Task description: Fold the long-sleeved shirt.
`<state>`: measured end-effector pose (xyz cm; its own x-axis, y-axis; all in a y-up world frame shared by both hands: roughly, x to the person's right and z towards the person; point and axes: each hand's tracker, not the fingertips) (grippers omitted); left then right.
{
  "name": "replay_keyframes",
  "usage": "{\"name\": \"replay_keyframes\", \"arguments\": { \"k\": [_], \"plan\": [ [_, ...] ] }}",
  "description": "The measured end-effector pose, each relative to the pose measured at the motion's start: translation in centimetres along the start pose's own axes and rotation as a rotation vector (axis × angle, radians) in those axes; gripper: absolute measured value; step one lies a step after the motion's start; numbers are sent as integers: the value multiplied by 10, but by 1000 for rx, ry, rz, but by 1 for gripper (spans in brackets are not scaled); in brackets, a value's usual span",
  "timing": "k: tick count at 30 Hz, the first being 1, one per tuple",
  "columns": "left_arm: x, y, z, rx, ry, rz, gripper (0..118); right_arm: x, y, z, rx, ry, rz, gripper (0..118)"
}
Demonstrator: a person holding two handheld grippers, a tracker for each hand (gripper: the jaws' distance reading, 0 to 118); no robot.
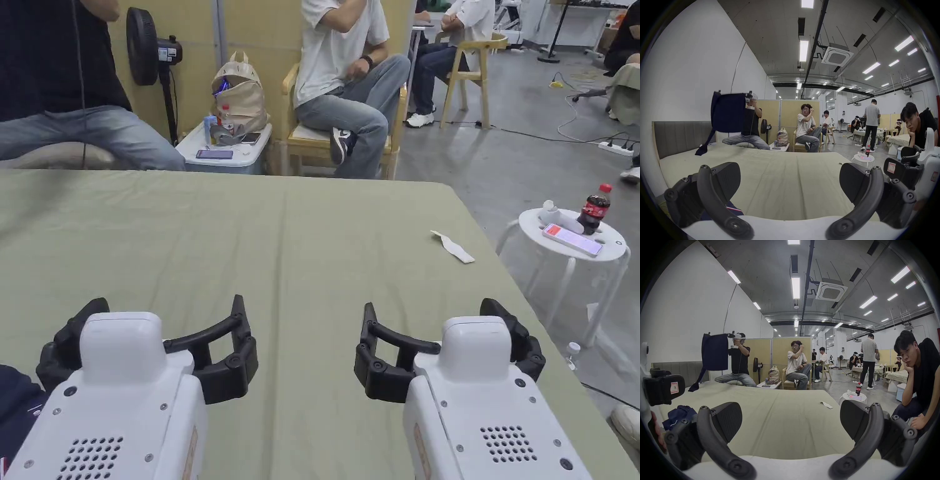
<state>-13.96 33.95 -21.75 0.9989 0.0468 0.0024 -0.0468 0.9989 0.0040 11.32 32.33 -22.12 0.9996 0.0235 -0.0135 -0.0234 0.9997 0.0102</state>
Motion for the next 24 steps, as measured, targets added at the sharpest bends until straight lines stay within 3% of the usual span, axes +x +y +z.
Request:
{"name": "replay_keyframes", "arguments": {
  "k": [24],
  "plan": [
    [0, -1, -1, -9, 19, -25, 117, -3, 0, -2, -10, 3, -14, 118]
  ]
}}
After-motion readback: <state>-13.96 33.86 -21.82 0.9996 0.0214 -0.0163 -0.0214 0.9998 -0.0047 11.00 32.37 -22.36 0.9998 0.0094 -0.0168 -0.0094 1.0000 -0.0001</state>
